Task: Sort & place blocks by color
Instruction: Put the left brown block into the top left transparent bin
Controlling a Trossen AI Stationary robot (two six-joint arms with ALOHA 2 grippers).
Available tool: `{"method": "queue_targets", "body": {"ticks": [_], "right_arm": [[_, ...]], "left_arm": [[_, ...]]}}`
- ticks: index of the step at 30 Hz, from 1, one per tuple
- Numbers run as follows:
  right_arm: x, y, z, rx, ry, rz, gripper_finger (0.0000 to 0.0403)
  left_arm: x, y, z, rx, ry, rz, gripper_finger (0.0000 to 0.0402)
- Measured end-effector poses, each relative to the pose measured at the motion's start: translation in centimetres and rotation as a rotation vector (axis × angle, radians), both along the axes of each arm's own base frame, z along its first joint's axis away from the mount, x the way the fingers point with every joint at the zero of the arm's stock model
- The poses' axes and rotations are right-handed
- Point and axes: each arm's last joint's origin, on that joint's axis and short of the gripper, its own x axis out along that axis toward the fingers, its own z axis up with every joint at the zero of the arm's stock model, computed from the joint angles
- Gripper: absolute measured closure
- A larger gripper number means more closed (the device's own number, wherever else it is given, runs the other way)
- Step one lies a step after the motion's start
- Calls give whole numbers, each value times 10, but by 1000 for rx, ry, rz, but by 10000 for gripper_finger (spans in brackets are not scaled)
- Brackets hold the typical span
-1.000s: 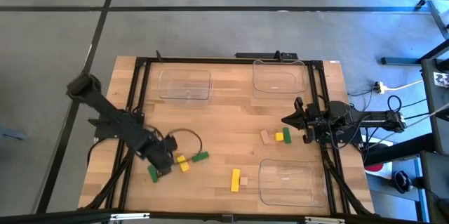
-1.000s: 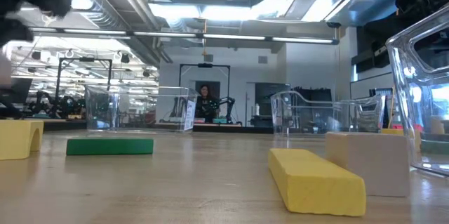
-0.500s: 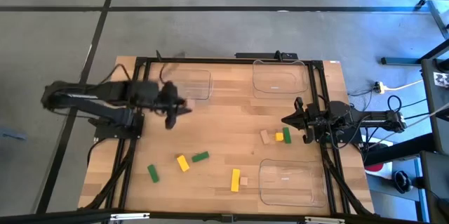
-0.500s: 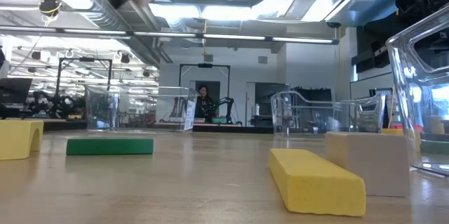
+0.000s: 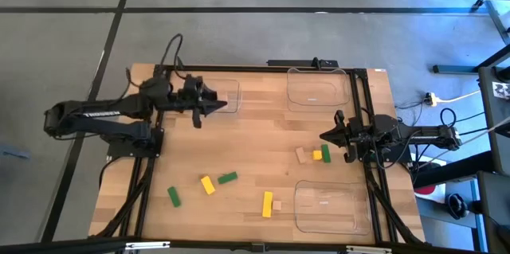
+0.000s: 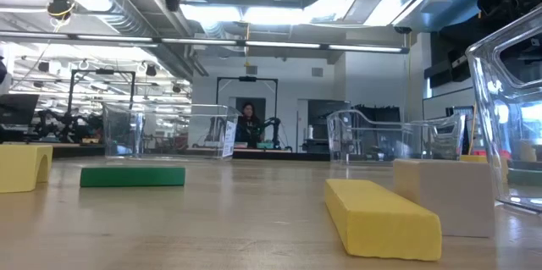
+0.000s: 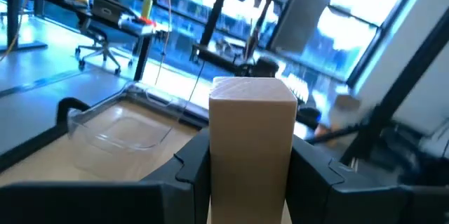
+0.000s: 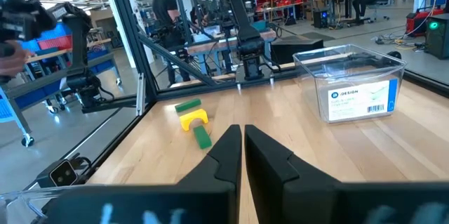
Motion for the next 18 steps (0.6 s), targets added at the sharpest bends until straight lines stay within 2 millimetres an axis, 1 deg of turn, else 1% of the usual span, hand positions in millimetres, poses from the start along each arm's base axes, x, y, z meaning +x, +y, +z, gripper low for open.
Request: {"method": "queue_targets", "body": {"ticks": [2,9,18], "right_arm": [[0,0,0,0,0,0,379],[0,0,0,0,0,0,379],[0,0,0,0,0,0,379]], "left_arm": [[1,-6,-4,-16,-29,26,282],[2,-25,-4,-19,-34,117,282],[2,-28,-4,-15,-30,128,282]]}}
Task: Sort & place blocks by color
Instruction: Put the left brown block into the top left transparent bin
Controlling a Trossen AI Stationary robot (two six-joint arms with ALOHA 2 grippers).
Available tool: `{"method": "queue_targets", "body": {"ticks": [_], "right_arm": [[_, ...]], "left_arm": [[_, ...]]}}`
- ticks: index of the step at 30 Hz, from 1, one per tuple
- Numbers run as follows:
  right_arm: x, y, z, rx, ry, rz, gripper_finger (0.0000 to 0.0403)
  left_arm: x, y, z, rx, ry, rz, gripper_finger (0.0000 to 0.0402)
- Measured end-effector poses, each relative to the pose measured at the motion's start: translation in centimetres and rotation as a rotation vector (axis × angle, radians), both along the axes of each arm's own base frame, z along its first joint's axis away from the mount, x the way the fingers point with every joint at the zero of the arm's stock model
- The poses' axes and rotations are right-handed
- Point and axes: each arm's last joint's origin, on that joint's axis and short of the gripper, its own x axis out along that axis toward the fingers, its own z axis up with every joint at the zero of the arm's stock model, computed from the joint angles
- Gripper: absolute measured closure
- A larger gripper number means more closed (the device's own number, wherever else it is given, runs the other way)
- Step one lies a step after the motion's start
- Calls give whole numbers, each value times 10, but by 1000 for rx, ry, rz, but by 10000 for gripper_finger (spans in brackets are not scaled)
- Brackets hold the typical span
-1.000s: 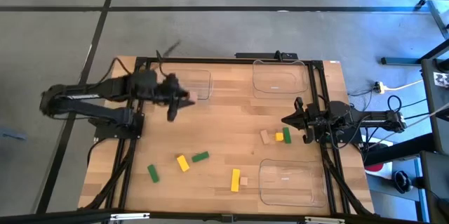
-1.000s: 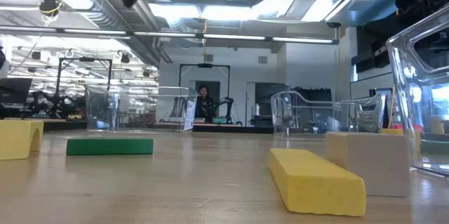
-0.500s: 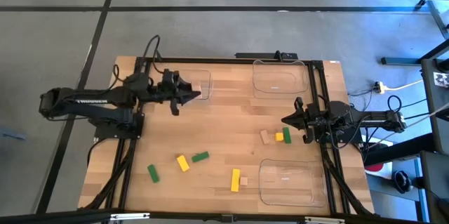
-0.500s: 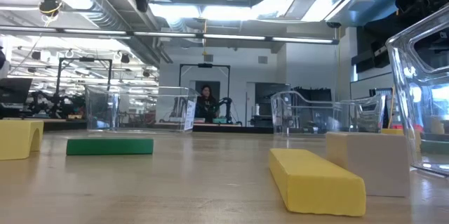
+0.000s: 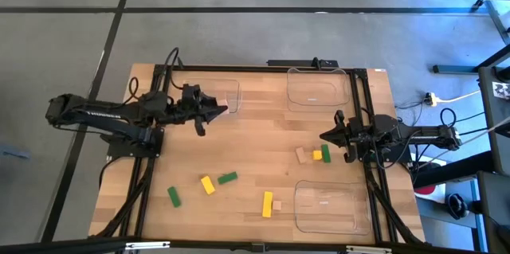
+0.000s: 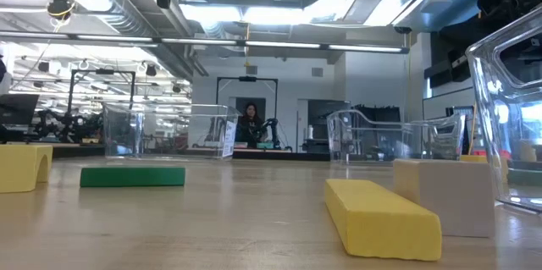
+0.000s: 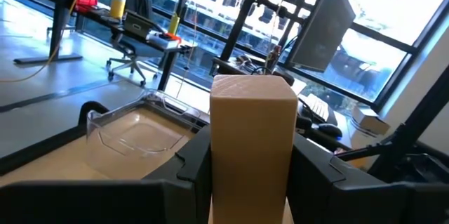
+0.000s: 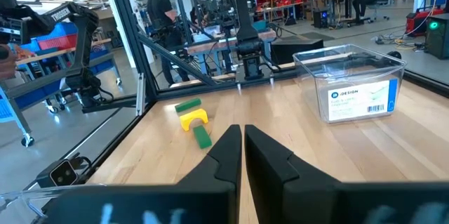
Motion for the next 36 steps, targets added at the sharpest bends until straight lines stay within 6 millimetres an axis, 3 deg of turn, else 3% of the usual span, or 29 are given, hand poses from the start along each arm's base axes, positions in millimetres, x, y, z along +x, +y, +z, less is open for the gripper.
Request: {"method": "queue_targets", "body": {"ticks": [8,11,18,22,25,29,36], "right_arm": [[0,0,0,0,0,0,379],[0,0,0,0,0,0,379],[0,0,0,0,1,0,379],[0,0,0,0,0,0,379],[0,0,0,0,0,0,379],[0,0,0,0,0,0,379],[0,0,0,0,0,0,379]], "left_arm": [[0,8,3,13,15,52,282],[3,25,14,8,120,130,282],[7,84,29,-59,567,241,282],[19,115,17,-189,785,290,282],[24,130,-8,-356,918,343,282],[34,138,-31,-531,975,482,282],[54,141,-60,-669,975,677,282]]}}
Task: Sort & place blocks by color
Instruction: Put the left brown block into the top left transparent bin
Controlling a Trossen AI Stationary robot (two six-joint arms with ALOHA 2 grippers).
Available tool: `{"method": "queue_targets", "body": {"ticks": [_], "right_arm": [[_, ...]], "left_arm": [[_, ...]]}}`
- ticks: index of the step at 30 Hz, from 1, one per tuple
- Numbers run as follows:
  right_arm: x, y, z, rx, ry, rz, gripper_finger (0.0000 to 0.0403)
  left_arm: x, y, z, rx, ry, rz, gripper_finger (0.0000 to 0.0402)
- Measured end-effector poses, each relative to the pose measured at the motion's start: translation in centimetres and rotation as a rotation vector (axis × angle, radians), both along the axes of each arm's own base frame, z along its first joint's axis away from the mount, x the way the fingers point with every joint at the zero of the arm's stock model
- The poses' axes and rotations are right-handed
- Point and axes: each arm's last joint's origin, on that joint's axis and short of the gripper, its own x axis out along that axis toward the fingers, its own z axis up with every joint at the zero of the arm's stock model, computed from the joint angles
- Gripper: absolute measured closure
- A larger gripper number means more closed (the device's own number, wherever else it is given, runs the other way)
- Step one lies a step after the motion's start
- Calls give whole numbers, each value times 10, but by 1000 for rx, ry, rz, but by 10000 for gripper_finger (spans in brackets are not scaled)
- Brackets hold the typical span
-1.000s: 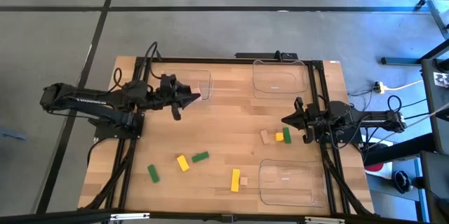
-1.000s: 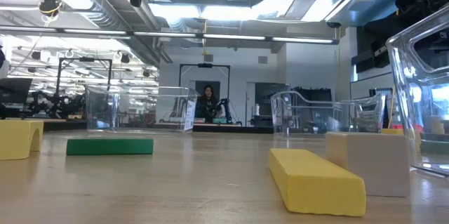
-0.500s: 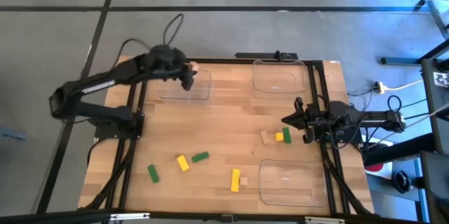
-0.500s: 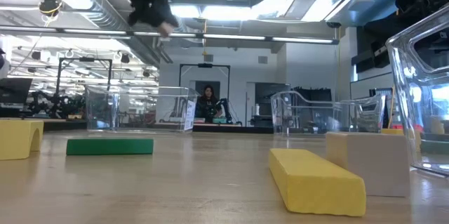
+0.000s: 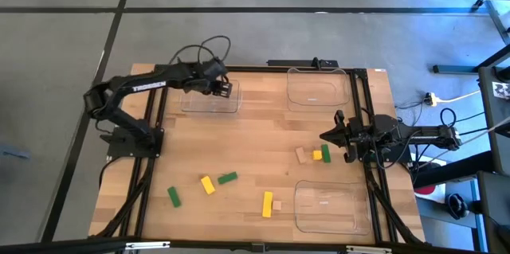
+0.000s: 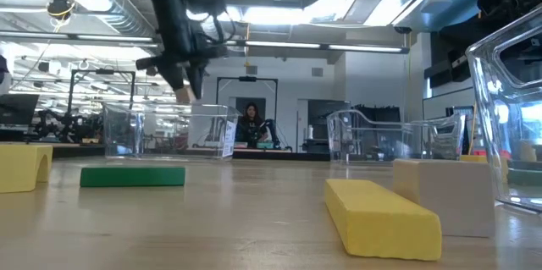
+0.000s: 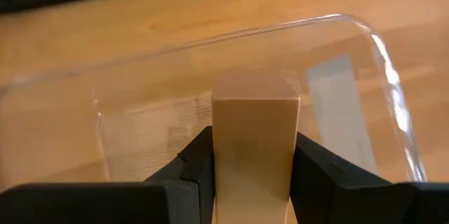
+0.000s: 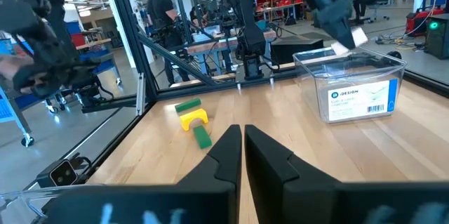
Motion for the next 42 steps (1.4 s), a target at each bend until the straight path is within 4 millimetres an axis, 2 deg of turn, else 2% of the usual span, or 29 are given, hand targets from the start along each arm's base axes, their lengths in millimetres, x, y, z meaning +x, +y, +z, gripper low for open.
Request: {"method": "queue_targets", "body": {"ticks": [8,14,22,30,37,42], "right_arm": [[0,0,0,0,0,0,379],[0,0,0,0,0,0,379],[0,0,0,0,0,0,379],[0,0,0,0,0,0,379],[0,0,0,0,0,0,379],[0,0,0,0,0,0,379]], "left_arm": [[17,6,-42,-120,97,41,282],[19,15,-64,-225,118,75,282],[13,26,-71,-268,102,154,282],[2,21,-89,-342,125,158,282],[1,20,-91,-337,129,144,282],[0,21,-91,-319,143,133,246]]}}
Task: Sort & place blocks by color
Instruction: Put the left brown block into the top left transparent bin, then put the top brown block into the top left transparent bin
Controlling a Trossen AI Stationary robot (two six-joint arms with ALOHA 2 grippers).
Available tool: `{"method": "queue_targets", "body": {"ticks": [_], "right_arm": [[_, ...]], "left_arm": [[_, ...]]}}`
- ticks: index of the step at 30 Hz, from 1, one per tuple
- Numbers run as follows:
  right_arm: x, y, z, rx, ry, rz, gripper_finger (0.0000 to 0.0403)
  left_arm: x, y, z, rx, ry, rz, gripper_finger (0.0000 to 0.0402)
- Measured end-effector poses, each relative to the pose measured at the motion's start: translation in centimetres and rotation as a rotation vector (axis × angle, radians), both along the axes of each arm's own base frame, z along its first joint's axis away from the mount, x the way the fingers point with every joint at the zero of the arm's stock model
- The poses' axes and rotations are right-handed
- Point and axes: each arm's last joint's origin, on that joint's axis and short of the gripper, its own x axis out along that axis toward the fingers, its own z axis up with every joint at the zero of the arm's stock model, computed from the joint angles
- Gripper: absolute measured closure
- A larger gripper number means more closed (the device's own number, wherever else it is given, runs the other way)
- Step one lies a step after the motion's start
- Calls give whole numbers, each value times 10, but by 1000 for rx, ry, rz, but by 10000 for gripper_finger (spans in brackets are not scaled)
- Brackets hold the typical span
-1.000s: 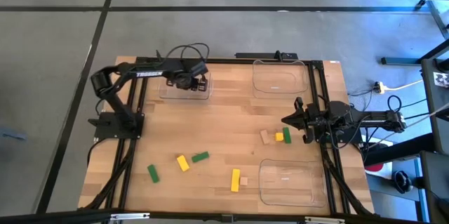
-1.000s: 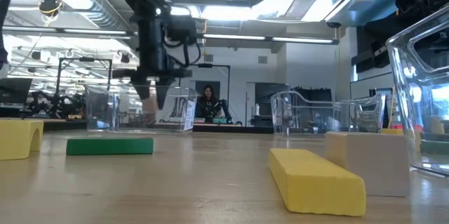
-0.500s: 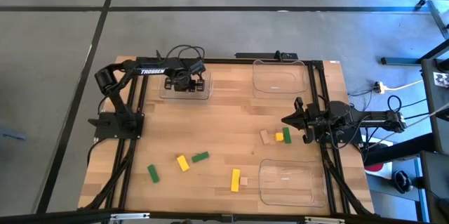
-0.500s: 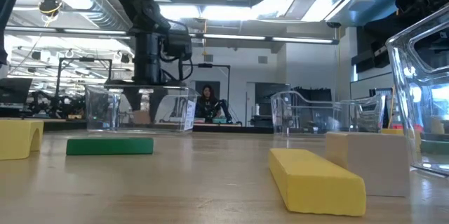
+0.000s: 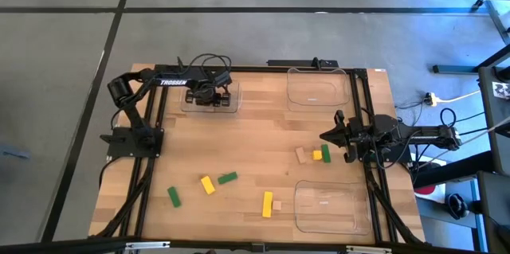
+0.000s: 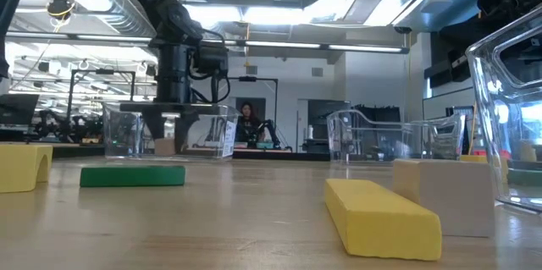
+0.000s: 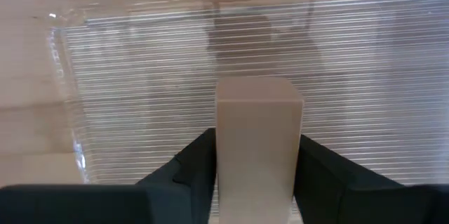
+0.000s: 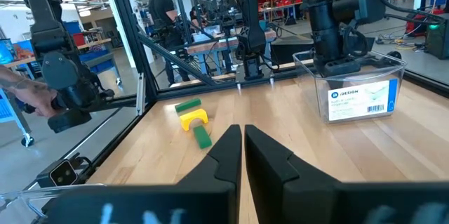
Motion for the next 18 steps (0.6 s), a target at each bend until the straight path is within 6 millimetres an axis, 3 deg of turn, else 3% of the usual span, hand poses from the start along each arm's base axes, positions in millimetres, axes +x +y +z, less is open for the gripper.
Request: {"method": "queue_targets", "body": {"ticks": [10,18], "right_arm": [[0,0,0,0,0,0,379],[0,0,0,0,0,0,379]], "left_arm": [[0,0,0,2,5,-26,190],[-8,9,5,-15,-32,8,177]]}}
